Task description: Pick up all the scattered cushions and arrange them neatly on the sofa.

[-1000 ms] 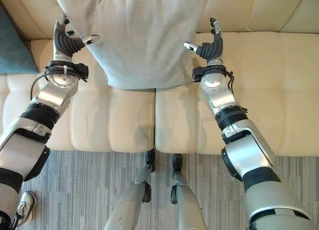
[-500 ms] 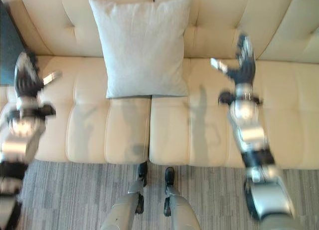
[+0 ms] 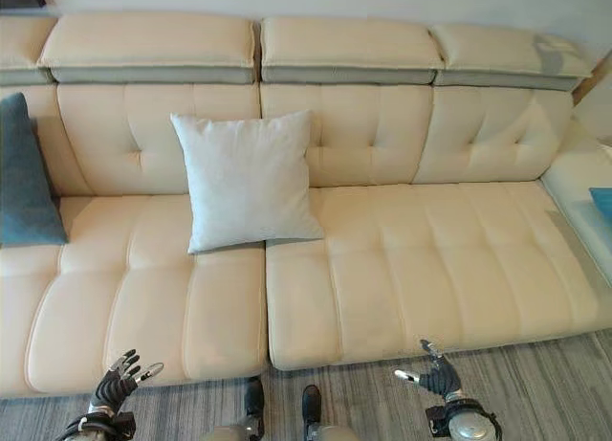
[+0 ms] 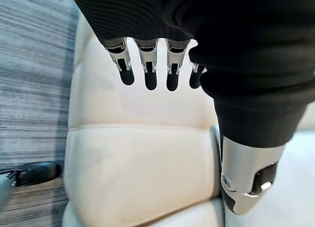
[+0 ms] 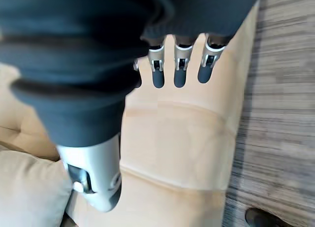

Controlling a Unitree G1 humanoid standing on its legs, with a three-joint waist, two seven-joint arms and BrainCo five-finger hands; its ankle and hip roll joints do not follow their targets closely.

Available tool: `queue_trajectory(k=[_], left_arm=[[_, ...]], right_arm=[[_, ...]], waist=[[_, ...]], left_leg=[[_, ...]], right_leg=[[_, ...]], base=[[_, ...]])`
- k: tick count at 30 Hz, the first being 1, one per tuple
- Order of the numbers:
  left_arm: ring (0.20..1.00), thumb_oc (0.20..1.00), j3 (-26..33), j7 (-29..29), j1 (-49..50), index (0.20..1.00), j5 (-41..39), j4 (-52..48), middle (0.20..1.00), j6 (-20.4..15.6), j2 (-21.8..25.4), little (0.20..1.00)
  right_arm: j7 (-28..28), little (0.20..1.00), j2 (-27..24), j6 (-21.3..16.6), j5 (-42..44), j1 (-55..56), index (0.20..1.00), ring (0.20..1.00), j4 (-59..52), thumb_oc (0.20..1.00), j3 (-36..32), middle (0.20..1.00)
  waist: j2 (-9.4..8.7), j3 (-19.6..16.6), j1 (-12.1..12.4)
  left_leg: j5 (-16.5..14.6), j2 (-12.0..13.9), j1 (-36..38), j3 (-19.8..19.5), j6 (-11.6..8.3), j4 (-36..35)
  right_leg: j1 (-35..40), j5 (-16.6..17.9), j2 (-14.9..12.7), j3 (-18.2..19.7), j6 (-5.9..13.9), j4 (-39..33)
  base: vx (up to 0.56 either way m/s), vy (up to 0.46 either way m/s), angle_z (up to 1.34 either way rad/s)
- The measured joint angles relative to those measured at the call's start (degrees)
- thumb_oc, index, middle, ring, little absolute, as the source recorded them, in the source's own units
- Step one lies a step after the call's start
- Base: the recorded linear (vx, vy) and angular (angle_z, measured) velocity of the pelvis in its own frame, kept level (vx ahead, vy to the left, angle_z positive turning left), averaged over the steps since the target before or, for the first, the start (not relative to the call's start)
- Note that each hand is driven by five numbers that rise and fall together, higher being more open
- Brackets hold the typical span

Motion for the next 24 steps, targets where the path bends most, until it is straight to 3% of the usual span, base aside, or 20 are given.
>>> queue_trajectory(k=[1,2,3,4,5,6,8,9,10,11,12,14,16,17,19,20,22,24], left_arm=[[1.0,1.0,-0.01,0.0,0.16,1.0,0.43,-0.39,1.0,0.0,0.07,1.0],[1.0,1.0,-0.27,0.16,-0.01,1.0,0.47,-0.79,1.0,-0.03,0.42,1.0],[1.0,1.0,-0.28,0.21,-0.36,1.0,0.51,-0.75,1.0,-0.03,0.58,1.0],[1.0,1.0,-0.78,0.25,-1.69,1.0,0.9,-0.83,1.0,-0.06,0.89,1.0],[1.0,1.0,-0.8,0.25,-1.71,1.0,0.9,-0.82,1.0,-0.06,0.89,1.0],[1.0,1.0,-1.54,0.37,-2.82,1.0,0.93,-0.82,1.0,-0.38,1.5,1.0],[1.0,1.0,-1.54,0.86,-2.97,1.0,1.64,-0.66,1.0,-0.49,2.27,1.0],[1.0,1.0,-1.69,1.35,-2.87,1.0,2.53,-0.75,1.0,-0.47,2.79,1.0],[1.0,1.0,-1.76,1.45,-2.79,1.0,2.69,-0.61,1.0,-0.51,3.65,1.0],[1.0,1.0,-1.87,1.79,-3.28,1.0,2.83,0.34,1.0,-0.13,3.05,1.0],[1.0,1.0,-2.16,1.82,-2.77,1.0,2.85,0.29,1.0,-0.11,2.77,1.0],[1.0,1.0,-2.36,1.86,-2.99,1.0,2.85,0.19,1.0,-0.2,1.84,1.0],[1.0,1.0,-2.53,2.18,-2.98,1.0,2.86,-0.09,1.0,-0.16,1.32,1.0],[1.0,1.0,-3.09,2.26,-3.15,1.0,2.89,0.04,1.0,-0.06,1.23,1.0],[1.0,1.0,-4.16,1.96,-3.68,1.0,3.49,-0.08,1.0,0.02,1.28,1.0],[1.0,1.0,-4.2,1.84,-3.76,1.0,3.99,-0.04,1.0,-0.01,1.23,1.0],[1.0,1.0,-4.34,1.38,-3.96,1.0,4.93,-0.13,1.0,-0.05,1.07,1.0],[1.0,1.0,-4.41,1.23,-3.66,1.0,4.94,-0.46,1.0,-0.11,0.61,1.0]], right_arm=[[-0.05,1.0,-0.01,0.01,0.0,-0.22,1.0,1.0,0.39,1.0,0.67,1.0],[-0.13,1.0,0.22,-0.11,0.05,-1.39,1.0,1.0,2.56,1.0,1.32,1.0],[-0.14,1.0,0.42,-0.01,0.07,-2.05,1.0,1.0,3.41,1.0,1.51,1.0],[-0.3,1.0,0.59,0.08,0.16,-2.61,1.0,1.0,4.46,1.0,1.75,1.0],[-0.3,1.0,0.59,0.09,0.16,-2.61,1.0,1.0,4.47,1.0,1.76,1.0],[-0.32,1.0,0.63,0.12,0.23,-2.41,1.0,1.0,5.73,1.0,2.28,1.0],[-0.64,1.0,0.68,0.04,0.29,-2.91,1.0,1.0,5.48,1.0,2.78,1.0],[-0.77,1.0,0.86,0.01,0.29,-2.82,1.0,1.0,5.06,1.0,2.95,1.0],[-0.77,1.0,1.16,-0.02,0.32,-3.54,1.0,1.0,5.05,1.0,3.04,1.0],[-1.08,1.0,0.98,-0.07,0.37,-4.87,1.0,1.0,5.64,1.0,2.86,1.0],[-1.54,1.0,0.98,0.01,0.52,-5.08,1.0,1.0,5.61,1.0,2.95,1.0],[-1.99,1.0,0.64,-0.1,1.53,-5.22,1.0,1.0,4.96,1.0,3.11,1.0],[-2.05,1.0,-0.04,-0.02,1.98,-5.41,1.0,1.0,4.61,1.0,3.1,1.0],[-2.21,1.0,-0.39,0.05,2.45,-5.31,1.0,1.0,4.6,1.0,3.01,1.0],[-2.86,1.0,-0.49,0.73,2.61,-5.12,1.0,1.0,4.03,1.0,2.64,1.0],[-2.97,1.0,-0.72,0.76,2.62,-4.76,1.0,1.0,3.48,1.0,2.48,1.0],[-3.07,1.0,-1.09,0.79,2.59,-3.82,1.0,1.0,2.53,1.0,1.24,1.0],[-3.12,1.0,-1.43,0.78,2.58,-3.77,1.0,1.0,1.87,1.0,0.5,1.0]], waist=[[0.08,0.02,0.14],[0.33,0.19,0.47],[0.52,0.39,0.86],[1.26,0.83,1.11],[1.28,0.85,1.12],[1.58,0.93,1.42],[1.53,0.99,2.15],[0.42,0.58,2.87],[-0.82,0.82,3.78],[0.26,1.26,4.18],[0.76,1.2,4.57],[2.77,1.26,4.63],[3.31,1.36,4.98],[3.26,1.51,4.85],[0.72,1.96,3.94],[0.44,1.89,3.67],[0.48,1.86,1.72],[2.26,1.44,0.37]], left_leg=[[0.48,0.16,0.02,0.88,0.41,0.11],[1.03,0.98,-0.15,2.3,2.74,0.09],[1.27,1.15,-0.26,2.44,2.92,0.12],[1.25,1.88,-0.95,1.98,3.43,0.38],[1.27,1.87,-0.95,1.98,3.45,0.39],[1.4,2.39,-1.3,0.68,3.62,0.51],[2.37,3.31,-2.49,0.49,3.64,0.64],[2.48,3.48,-2.96,0.54,3.49,0.67],[3.53,3.18,-3.36,0.32,2.11,0.8],[5.21,4.55,-4.05,-0.36,-0.14,1.3],[4.16,5.27,-4.31,-0.83,-1.35,1.03],[4.37,7.24,-6.67,-2.13,-2.56,1.82],[1.19,8.31,-8.89,-2.57,-6.64,2.37],[-1.06,8.22,-9.43,-2.52,-7.59,2.57],[-2.96,4.96,-10.53,-3.0,-6.26,7.52],[-3.16,3.97,-9.89,-2.63,-6.36,8.69],[-4.36,3.31,-5.55,-3.06,-5.57,11.33],[-3.63,3.3,1.19,-3.5,-4.47,7.82]], right_leg=[[-0.6,-0.31,-0.18,0.03,0.34,0.6],[-1.57,-0.66,-0.58,-2.41,1.74,2.55],[-1.95,-1.43,-0.93,-3.46,1.72,3.43],[-3.87,-3.84,-1.83,-5.78,1.85,9.62],[-3.89,-3.88,-1.86,-5.78,1.87,9.76],[-4.05,-8.06,-3.68,-5.23,3.93,18.93],[-3.51,-11.76,-4.49,-4.48,4.73,25.25],[-1.71,-12.82,-4.73,-3.91,4.5,23.71],[1.27,-14.37,-4.64,-3.64,3.98,17.93],[2.87,-14.43,-3.24,-3.81,1.71,13.81],[2.8,-14.06,-1.95,-4.12,1.49,12.92],[1.87,-13.16,0.95,-4.19,-1.24,12.37],[-0.98,-11.54,1.62,-4.2,-4.07,13.6],[-1.5,-10.99,1.35,-5.1,-5.34,13.29],[-1.87,-8.25,-2.24,-5.51,-5.5,11.42],[-1.41,-7.5,-2.89,-5.53,-5.16,10.16],[-1.12,-5.73,-3.57,-5.46,-5.04,8.72],[-1.14,-5.65,-2.59,-5.28,-4.45,8.77]], base=[[-0.5,-0.004,-0.5],[-0.22,-0.018,-0.45],[-0.41,-0.058,-0.31],[-0.2,-0.043,-0.03],[-0.35,-0.138,0.27],[-0.21,-0.146,0.29],[-0.17,-0.146,0.25],[-0.12,-0.132,0.03],[-0.29,-0.263,-0.01],[-0.2,-0.167,-0.08],[-0.27,-0.178,0.11],[-0.27,-0.087,0.23],[-0.31,-0.048,0.1],[-0.27,-0.023,0.19],[-0.23,-0.004,0.23],[-0.13,0.016,0.13],[-0.03,0.042,0.05],[-0.02,0.052,-0.02]])
